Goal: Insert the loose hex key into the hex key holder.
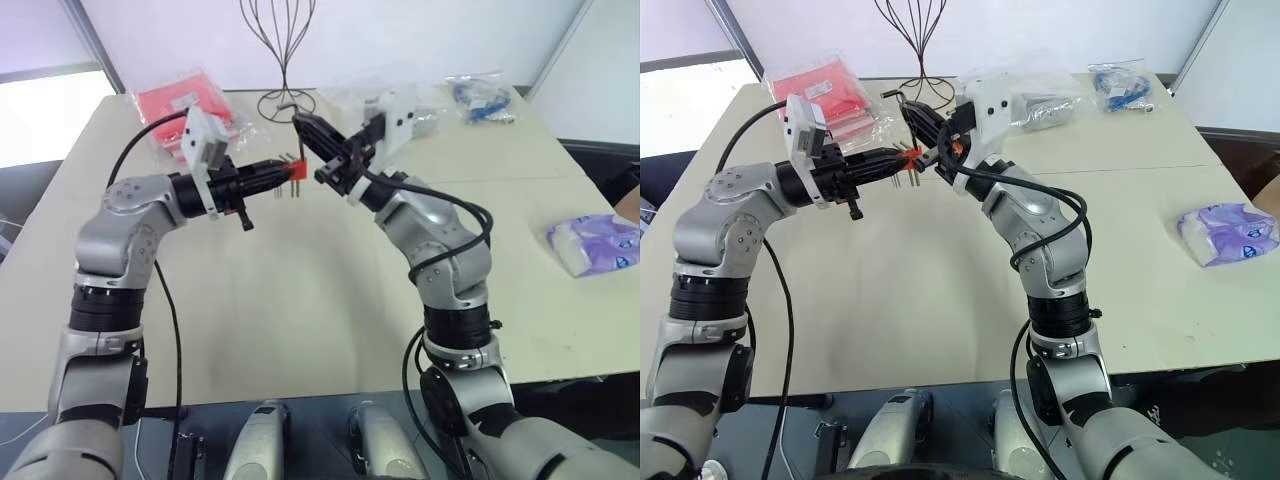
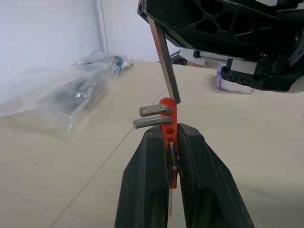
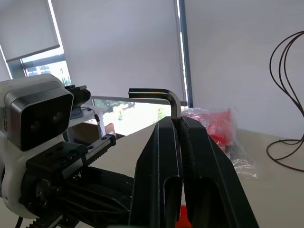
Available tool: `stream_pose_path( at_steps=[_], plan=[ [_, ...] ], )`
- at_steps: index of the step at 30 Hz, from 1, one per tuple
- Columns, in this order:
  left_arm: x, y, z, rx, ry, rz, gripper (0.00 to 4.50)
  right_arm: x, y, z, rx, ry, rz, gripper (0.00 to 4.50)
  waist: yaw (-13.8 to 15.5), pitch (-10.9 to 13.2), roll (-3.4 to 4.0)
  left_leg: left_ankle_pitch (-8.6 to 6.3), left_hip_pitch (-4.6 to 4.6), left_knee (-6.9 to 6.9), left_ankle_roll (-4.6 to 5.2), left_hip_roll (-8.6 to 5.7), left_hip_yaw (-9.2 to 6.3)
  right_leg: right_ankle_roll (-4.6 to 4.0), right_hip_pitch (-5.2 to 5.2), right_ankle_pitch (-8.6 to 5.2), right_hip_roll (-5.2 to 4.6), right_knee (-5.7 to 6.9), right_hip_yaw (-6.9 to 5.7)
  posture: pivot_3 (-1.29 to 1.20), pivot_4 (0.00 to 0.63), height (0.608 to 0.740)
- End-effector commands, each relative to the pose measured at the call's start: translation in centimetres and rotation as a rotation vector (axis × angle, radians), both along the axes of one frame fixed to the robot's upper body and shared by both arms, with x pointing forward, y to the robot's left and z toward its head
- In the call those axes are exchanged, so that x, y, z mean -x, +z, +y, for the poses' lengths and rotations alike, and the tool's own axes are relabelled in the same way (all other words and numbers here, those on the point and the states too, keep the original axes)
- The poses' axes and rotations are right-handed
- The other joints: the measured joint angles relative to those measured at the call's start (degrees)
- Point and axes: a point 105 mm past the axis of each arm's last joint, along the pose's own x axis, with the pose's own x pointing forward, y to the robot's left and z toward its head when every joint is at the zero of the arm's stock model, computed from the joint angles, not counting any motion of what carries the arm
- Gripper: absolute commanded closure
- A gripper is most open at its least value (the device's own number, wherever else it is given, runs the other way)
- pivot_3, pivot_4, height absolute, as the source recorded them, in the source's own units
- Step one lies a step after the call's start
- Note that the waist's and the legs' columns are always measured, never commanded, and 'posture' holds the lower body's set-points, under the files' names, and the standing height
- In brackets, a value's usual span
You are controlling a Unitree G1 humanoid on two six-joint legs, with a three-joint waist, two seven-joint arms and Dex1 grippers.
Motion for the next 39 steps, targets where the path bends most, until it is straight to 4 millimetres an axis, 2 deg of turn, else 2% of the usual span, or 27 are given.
stream_pose_path(
  at_steps=[1,16,39],
  plan=[
    [0.39,1.80,0.21,0.022,-0.006,-0.059,4.50,0.95,1.69,0.04,-0.027,0.018,-0.070,4.48,-0.01,0.00,0.00,0.00,0.00,0.00,0.00,0.00,0.00,0.00,0.00,0.00,0.00,0.00,0.00,0.00,0.150,0.740],
    [0.52,1.73,-0.04,0.026,-0.016,-0.057,4.50,0.26,1.98,-0.19,-0.043,-0.027,-0.069,4.48,-0.02,0.00,0.00,0.00,0.00,-0.01,0.00,0.00,0.00,0.00,0.00,0.00,0.00,0.00,0.00,0.00,0.150,0.740],
    [0.31,2.24,-0.03,0.057,-0.008,-0.049,4.50,0.55,1.66,0.58,-0.044,-0.007,-0.057,4.48,-0.01,0.00,0.00,0.00,0.00,-0.01,0.00,0.00,-0.01,0.00,0.00,0.00,0.00,0.00,0.00,0.00,0.150,0.740]
  ],
)
